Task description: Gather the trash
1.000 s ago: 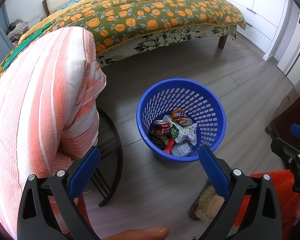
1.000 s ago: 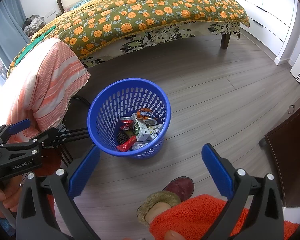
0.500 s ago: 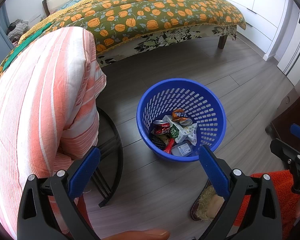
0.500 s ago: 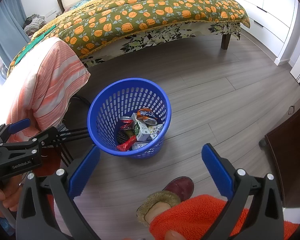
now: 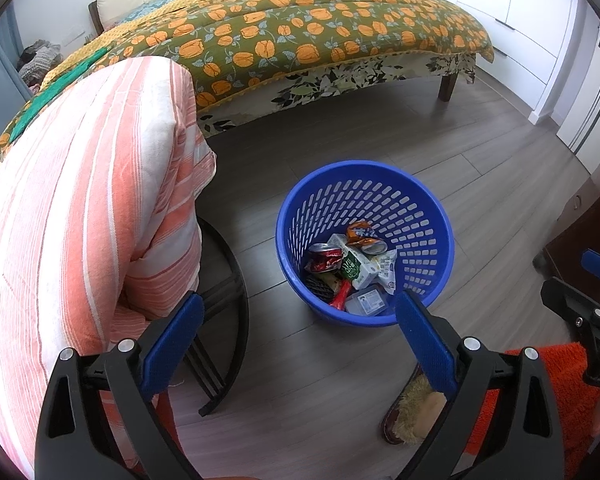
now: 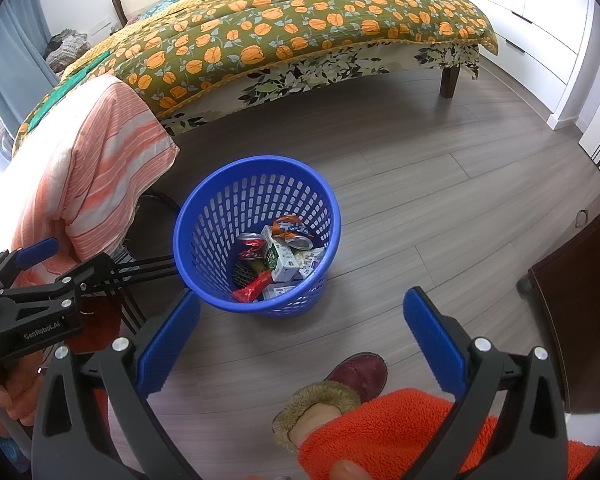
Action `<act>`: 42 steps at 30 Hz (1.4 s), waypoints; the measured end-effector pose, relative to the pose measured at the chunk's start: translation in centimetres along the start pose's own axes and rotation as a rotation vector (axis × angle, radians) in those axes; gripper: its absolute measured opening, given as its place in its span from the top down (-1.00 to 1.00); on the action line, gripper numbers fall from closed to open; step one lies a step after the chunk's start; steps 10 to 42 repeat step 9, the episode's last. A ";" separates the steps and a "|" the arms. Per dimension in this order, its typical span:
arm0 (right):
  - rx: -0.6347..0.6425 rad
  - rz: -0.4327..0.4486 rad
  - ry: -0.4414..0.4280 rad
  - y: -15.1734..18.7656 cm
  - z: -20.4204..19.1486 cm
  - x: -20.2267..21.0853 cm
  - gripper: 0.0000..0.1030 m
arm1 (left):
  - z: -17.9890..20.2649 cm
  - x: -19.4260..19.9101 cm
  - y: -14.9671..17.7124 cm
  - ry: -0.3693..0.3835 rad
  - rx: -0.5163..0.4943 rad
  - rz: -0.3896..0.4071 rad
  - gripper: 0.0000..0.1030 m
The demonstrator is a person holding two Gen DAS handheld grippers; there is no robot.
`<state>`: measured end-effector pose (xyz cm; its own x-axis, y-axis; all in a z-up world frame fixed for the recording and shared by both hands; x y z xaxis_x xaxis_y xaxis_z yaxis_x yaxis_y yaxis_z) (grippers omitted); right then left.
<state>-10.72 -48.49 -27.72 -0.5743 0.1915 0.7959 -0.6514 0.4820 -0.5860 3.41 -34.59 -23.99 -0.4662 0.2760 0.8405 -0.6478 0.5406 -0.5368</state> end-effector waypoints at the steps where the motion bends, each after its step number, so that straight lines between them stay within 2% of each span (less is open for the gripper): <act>1: -0.001 0.000 0.000 0.0 0.1 0.0 -0.91 | -0.1 0.0 0.0 -0.001 -0.002 -0.002 -0.86; 5: -0.001 -0.001 0.003 0.0 0.1 0.0 -0.91 | 0.1 -0.2 -0.1 0.019 0.010 -0.028 -0.86; 42: -0.002 -0.001 0.003 0.0 0.2 0.0 -0.91 | 0.3 0.0 -0.2 0.012 0.008 -0.022 -0.86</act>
Point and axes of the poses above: each gripper's, at about its wrist camera, not at the fingertips, and x roughly against the way its jaws point, z to its right, y to its underside, the point moved 2 cm from there along -x, roughly the way its jaws point, and after that the axes turned 3 degrees about z, right-handed, at the moved point
